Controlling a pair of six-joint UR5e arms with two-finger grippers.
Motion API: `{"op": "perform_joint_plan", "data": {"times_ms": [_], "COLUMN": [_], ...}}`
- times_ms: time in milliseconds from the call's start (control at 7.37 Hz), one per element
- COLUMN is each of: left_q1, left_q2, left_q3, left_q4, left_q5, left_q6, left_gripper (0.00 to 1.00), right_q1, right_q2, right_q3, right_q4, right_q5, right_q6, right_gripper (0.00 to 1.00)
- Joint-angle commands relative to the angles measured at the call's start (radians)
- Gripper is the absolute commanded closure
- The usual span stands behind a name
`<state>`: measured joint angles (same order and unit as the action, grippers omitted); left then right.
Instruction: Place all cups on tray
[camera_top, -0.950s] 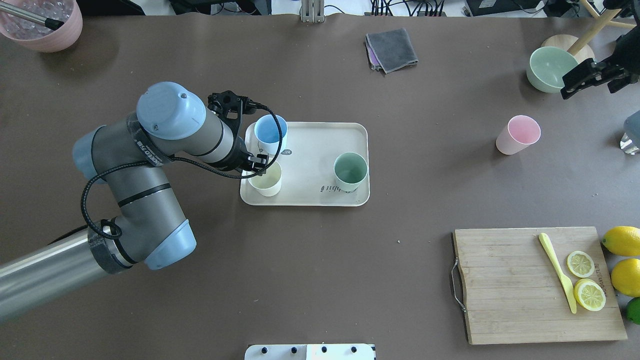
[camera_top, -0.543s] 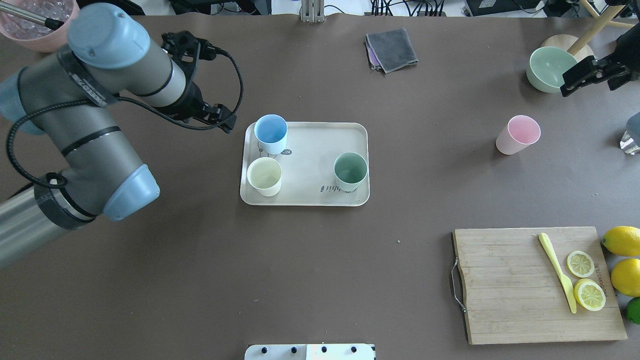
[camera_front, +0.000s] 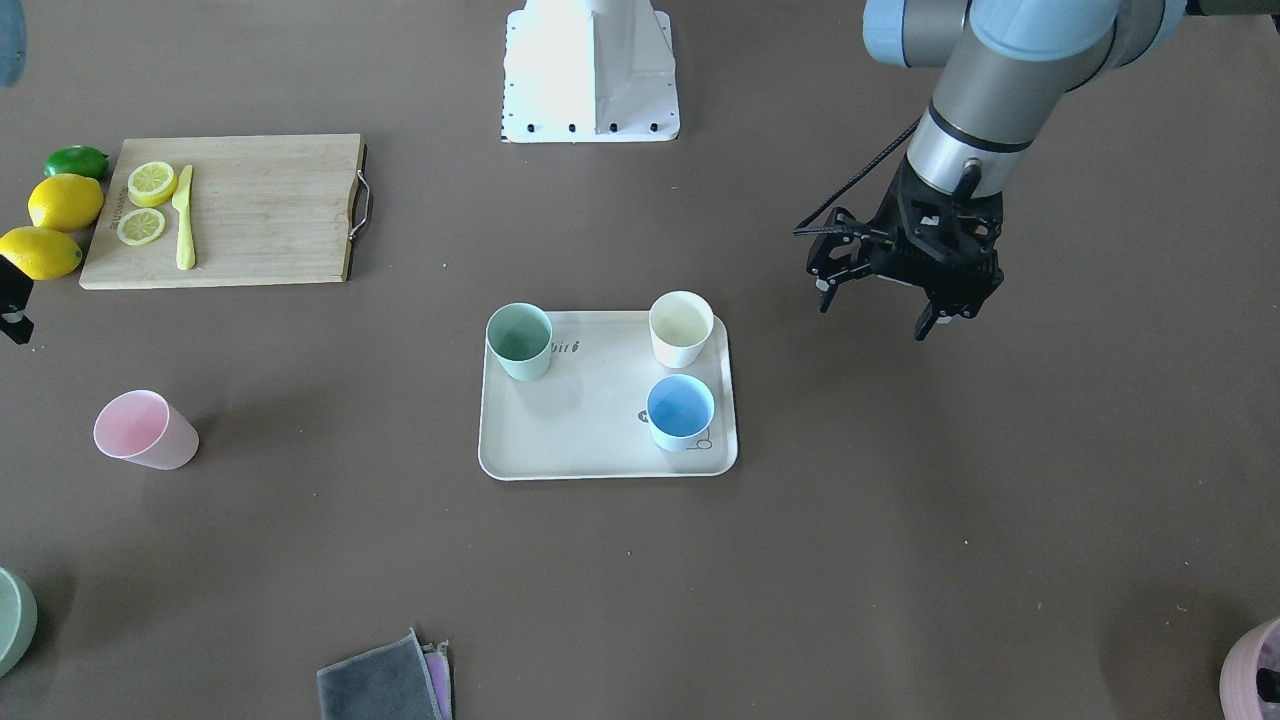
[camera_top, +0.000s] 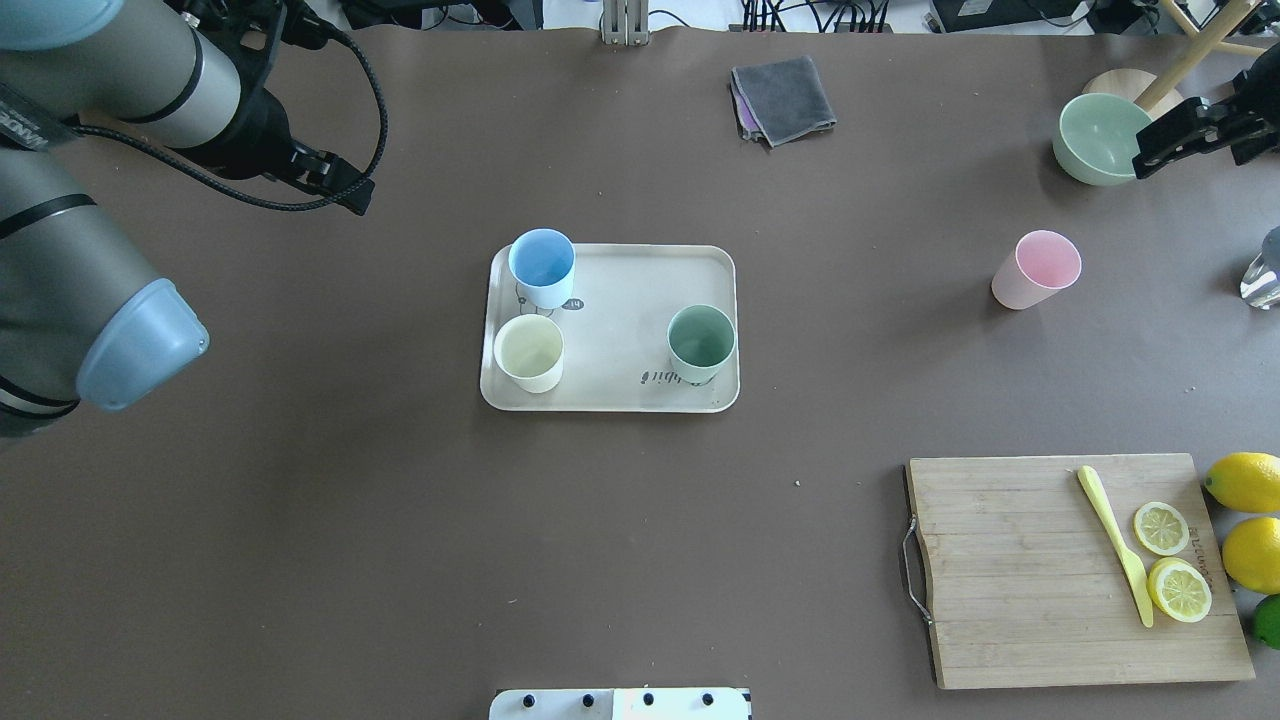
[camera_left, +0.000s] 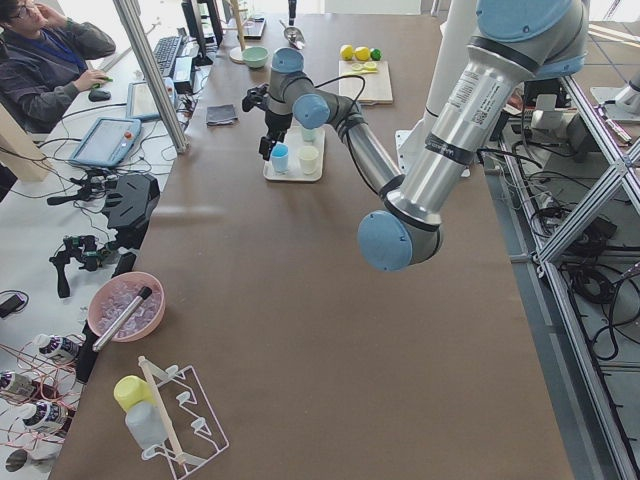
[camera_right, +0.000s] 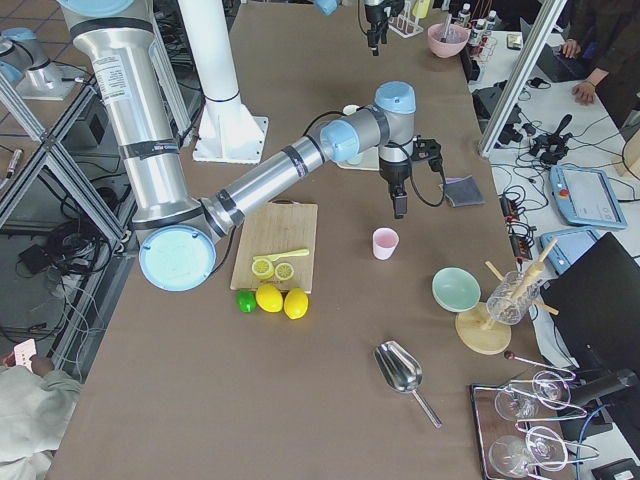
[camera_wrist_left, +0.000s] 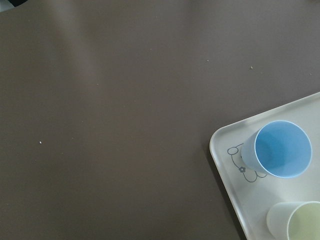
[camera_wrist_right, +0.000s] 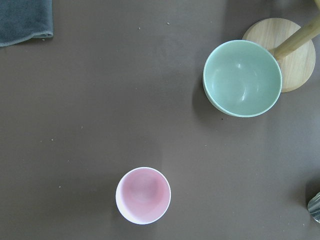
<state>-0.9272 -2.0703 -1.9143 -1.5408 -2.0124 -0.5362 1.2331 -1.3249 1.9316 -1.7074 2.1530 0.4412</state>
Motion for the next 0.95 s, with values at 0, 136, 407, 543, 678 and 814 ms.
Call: {"op": "perform_joint_plan", "data": {"times_ms": [0,136,407,543,678,814], "left_q1": [-0.03,-0.041,-0.041,-0.03,-0.025,-0.024], "left_q2": [0.01,0.015,0.021,0.021,0.021,0.022], "left_q3": [-0.005,-0.014,-0.018,-0.008,0.02,0.03], "left_q4": [0.001,-0.001,-0.001,0.001,-0.004,-0.002], "left_q5": [0.001,0.001,-0.006,-0.009,-0.017,-0.032], "left_q6": [0.044,0.044,0.044,0.024,0.025,0.018], "left_gripper": [0.02,0.02,0.02,0.02,0.02,0.02], "right_q1": [-0.001,-0.001,-0.003,-0.023,-0.036,-0.049], "right_q2": [0.0,-0.007,-0.01,-0.005,-0.005,-0.004], "right_q3": [0.0,0.003,-0.008,-0.043,-0.099,-0.135], "right_q4": [-0.001,0.0,0.0,0.033,0.137,0.228], "right_q5": [0.002,0.002,-0.002,-0.002,0.001,0.007], "right_q6": [0.024,0.025,0.021,0.013,0.017,0.028], "right_gripper": [0.0,0.0,0.0,0.0,0.0,0.0]}}
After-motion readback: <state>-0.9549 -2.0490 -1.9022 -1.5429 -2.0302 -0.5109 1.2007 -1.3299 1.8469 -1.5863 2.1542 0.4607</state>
